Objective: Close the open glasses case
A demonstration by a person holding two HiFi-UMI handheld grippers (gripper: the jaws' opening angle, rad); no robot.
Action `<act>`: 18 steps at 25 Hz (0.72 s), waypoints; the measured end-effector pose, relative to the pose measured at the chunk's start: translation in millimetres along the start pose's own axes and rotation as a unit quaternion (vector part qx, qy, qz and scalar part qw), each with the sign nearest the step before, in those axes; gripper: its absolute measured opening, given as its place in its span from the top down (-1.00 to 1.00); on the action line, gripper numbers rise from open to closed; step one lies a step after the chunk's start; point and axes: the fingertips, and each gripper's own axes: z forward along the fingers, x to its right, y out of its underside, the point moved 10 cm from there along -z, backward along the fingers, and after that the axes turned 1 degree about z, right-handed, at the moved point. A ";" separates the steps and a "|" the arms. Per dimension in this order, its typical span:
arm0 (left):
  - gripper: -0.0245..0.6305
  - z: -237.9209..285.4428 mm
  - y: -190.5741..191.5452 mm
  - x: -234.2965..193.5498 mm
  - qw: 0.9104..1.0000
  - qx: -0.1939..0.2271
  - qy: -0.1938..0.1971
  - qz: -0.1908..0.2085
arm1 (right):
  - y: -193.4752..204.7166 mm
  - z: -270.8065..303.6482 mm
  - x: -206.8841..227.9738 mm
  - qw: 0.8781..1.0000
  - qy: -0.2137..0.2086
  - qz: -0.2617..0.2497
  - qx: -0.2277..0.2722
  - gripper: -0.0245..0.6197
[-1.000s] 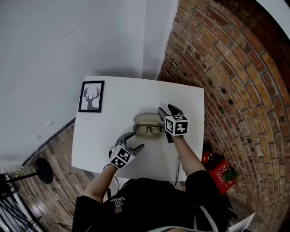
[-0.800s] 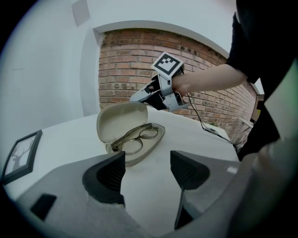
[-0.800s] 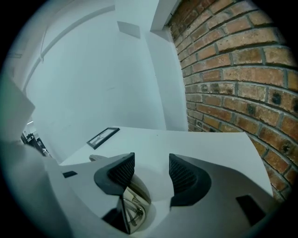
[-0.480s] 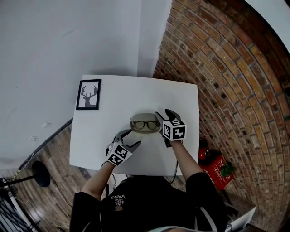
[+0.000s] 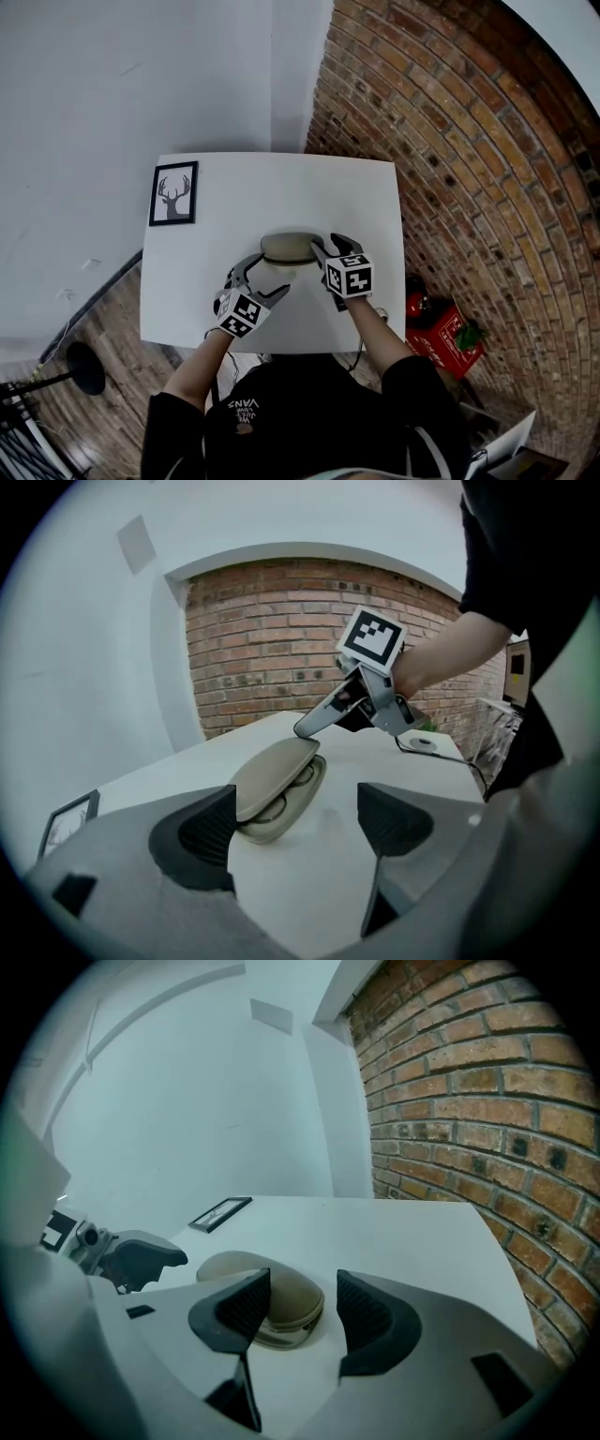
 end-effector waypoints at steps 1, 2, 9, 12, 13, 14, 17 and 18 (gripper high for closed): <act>-0.30 1.4 -0.9 2.5 1.000 -0.002 0.005 0.007 | 2.2 -1.3 0.1 1.000 0.001 0.000 -0.002 0.23; -0.30 2.9 -1.7 5.1 1.000 -0.005 0.011 0.014 | 4.4 -2.4 0.3 1.000 0.001 0.000 -0.004 0.23; -0.30 18.4 0.9 16.9 0.998 -0.042 0.043 0.031 | 18.5 -2.5 1.1 1.000 -0.003 -0.001 -0.021 0.22; -0.30 22.3 3.6 18.5 0.997 -0.060 0.045 0.026 | 22.9 -0.9 1.7 1.000 -0.006 0.004 -0.025 0.22; -0.32 23.2 4.3 19.4 0.997 -0.065 0.045 0.023 | 24.0 -0.6 2.1 1.000 -0.006 0.006 -0.025 0.21; -0.32 24.3 4.9 20.6 0.996 -0.071 0.045 0.021 | 25.1 -0.6 2.6 1.000 -0.007 0.008 -0.025 0.21; -0.34 27.2 7.1 23.0 0.995 -0.087 0.049 0.015 | 27.2 -0.7 3.4 1.000 -0.007 0.012 -0.023 0.20; -0.34 27.8 8.0 22.9 0.994 -0.093 0.050 0.012 | 27.5 -0.4 3.1 1.000 -0.007 0.011 -0.022 0.20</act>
